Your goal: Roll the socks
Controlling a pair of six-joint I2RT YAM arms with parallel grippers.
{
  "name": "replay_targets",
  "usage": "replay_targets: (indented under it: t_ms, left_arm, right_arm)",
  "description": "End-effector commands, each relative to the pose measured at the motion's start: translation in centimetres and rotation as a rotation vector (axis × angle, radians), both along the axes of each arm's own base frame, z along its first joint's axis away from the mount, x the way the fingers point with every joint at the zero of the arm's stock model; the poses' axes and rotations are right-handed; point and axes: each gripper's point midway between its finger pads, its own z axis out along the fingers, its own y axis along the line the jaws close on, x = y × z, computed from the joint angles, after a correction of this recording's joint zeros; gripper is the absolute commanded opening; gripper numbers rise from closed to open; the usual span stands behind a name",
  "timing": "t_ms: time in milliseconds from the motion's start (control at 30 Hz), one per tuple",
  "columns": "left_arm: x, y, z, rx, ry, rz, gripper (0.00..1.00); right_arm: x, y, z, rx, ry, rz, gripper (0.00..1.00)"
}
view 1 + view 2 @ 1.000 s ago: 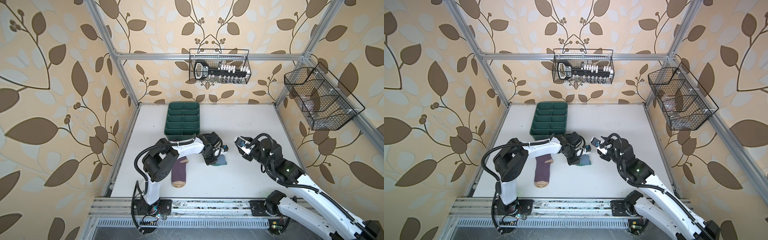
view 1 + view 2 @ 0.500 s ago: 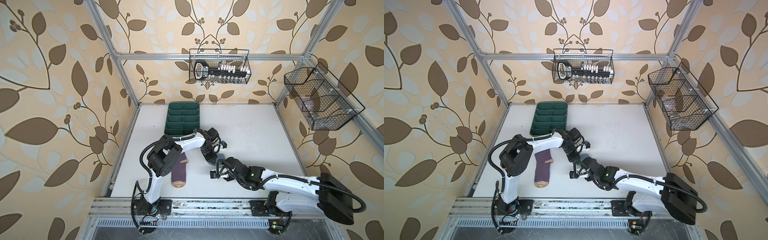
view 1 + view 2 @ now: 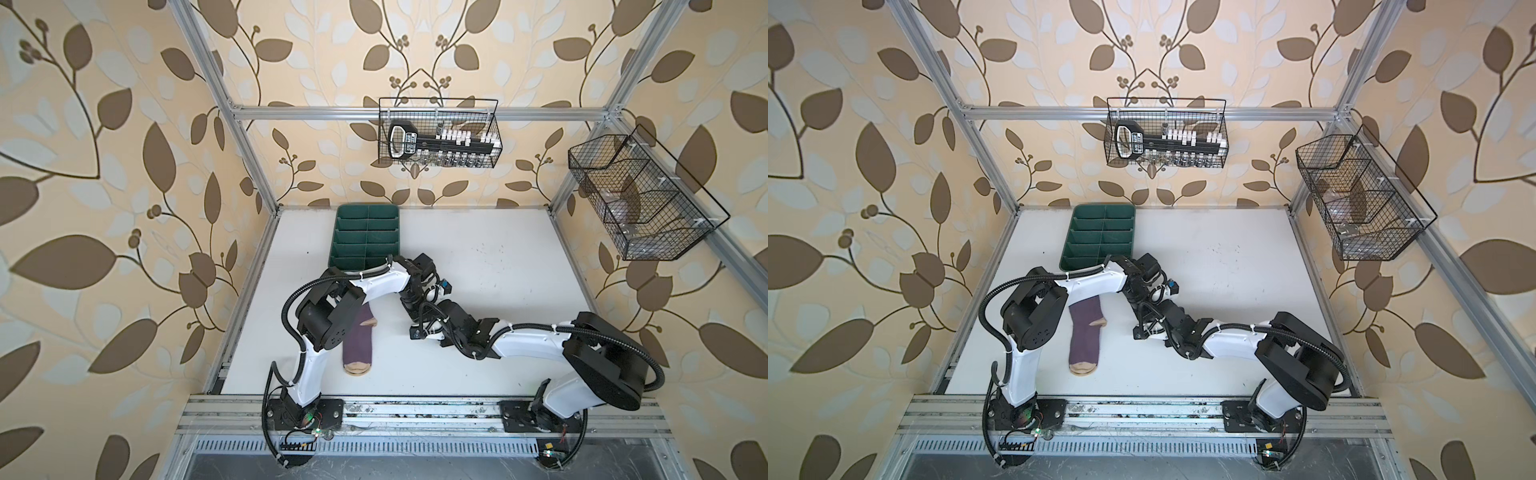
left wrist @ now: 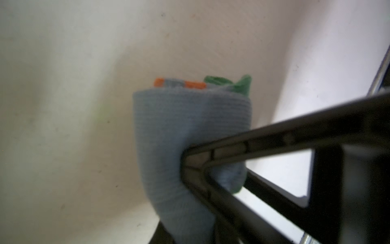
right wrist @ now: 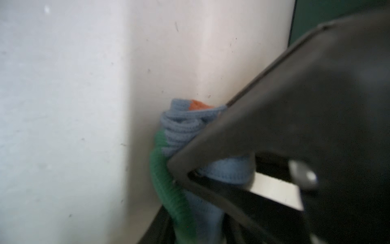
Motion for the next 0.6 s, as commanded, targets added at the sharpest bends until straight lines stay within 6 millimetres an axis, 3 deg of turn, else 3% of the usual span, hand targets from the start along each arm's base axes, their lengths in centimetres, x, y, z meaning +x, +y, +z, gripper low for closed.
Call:
replay_targets:
  t_ms: [0, 67, 233, 400, 567]
  left_arm:
    - [-2.1, 2.2, -2.9, 0.117, 0.076, -0.010, 0.11]
    - [-1.7, 2.1, -2.7, 0.114, 0.051, 0.002, 0.18]
    - [-0.4, 2.0, -0.1, 0.064, -0.052, 0.048, 0.50]
    - [0.9, 2.4, 5.3, -0.023, -0.217, 0.114, 0.73]
    - [3.3, 5.2, 12.7, -0.098, -0.495, 0.270, 0.79]
  right_arm:
    - [-1.8, 0.7, -2.3, -0.021, 0.125, 0.048, 0.10]
    - [-2.3, 0.3, -2.8, -0.040, 0.156, 0.044, 0.00]
    - [-3.4, -0.9, -2.9, -0.063, 0.204, 0.012, 0.00]
    - [-3.5, -2.1, -1.6, -0.060, 0.215, -0.043, 0.00]
    - [-3.6, -2.7, 0.7, -0.009, 0.235, -0.077, 0.00]
